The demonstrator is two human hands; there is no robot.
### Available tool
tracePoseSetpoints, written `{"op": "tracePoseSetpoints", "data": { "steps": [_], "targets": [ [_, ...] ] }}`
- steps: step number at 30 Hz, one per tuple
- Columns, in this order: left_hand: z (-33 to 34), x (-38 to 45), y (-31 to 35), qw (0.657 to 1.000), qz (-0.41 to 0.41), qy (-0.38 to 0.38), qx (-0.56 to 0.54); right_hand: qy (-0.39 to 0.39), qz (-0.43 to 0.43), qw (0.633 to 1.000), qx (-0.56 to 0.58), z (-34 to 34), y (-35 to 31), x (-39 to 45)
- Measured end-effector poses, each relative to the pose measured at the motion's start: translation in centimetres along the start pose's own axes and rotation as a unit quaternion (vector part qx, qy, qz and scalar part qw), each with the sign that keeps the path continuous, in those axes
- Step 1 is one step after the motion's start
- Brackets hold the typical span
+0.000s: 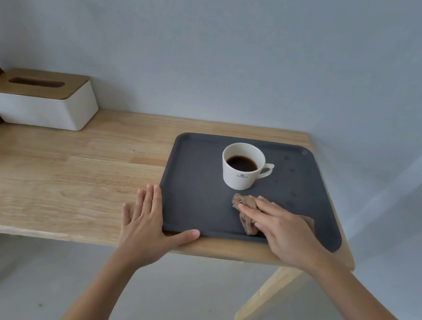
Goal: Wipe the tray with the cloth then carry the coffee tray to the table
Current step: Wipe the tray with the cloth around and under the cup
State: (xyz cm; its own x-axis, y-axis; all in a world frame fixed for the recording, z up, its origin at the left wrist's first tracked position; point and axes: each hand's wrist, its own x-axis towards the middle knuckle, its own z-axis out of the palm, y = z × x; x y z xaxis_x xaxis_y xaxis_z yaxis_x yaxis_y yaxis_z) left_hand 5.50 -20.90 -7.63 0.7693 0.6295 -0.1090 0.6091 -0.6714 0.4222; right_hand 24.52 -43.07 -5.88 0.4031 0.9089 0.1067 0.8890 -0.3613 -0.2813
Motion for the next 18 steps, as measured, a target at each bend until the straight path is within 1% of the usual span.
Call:
{"op": "tracePoseSetpoints", "data": {
  "steps": [3,7,9,13,15,18],
  "targets": [
    [0.0,0.0,0.0,1.0,0.001,0.0,0.0,-0.01,-0.03,1.0,0.003,1.1,-1.8,1.2],
    [-0.1,0.0,-0.1,1.0,0.002,-0.003,-0.005,-0.021,-0.034,0.999,0.005,1.1,-1.1,1.1],
    [-0.1,0.0,-0.1,1.0,0.002,-0.004,-0.006,-0.021,-0.016,1.0,0.004,0.6,-0.2,0.4],
    [-0.1,-0.1,-0.1,1.0,0.0,-0.006,-0.008,-0.001,0.063,0.998,-0.025,-1.2,3.0,-1.8],
    [-0.2,-0.1,-0.1,1.0,-0.001,-0.009,-0.006,0.003,0.085,0.996,-0.04,-1.9,4.0,-2.7],
    [-0.4,0.1,0.0,1.0,-0.007,-0.026,-0.003,-0.029,0.091,0.995,-0.03,-2.4,4.0,-2.6]
  ]
}}
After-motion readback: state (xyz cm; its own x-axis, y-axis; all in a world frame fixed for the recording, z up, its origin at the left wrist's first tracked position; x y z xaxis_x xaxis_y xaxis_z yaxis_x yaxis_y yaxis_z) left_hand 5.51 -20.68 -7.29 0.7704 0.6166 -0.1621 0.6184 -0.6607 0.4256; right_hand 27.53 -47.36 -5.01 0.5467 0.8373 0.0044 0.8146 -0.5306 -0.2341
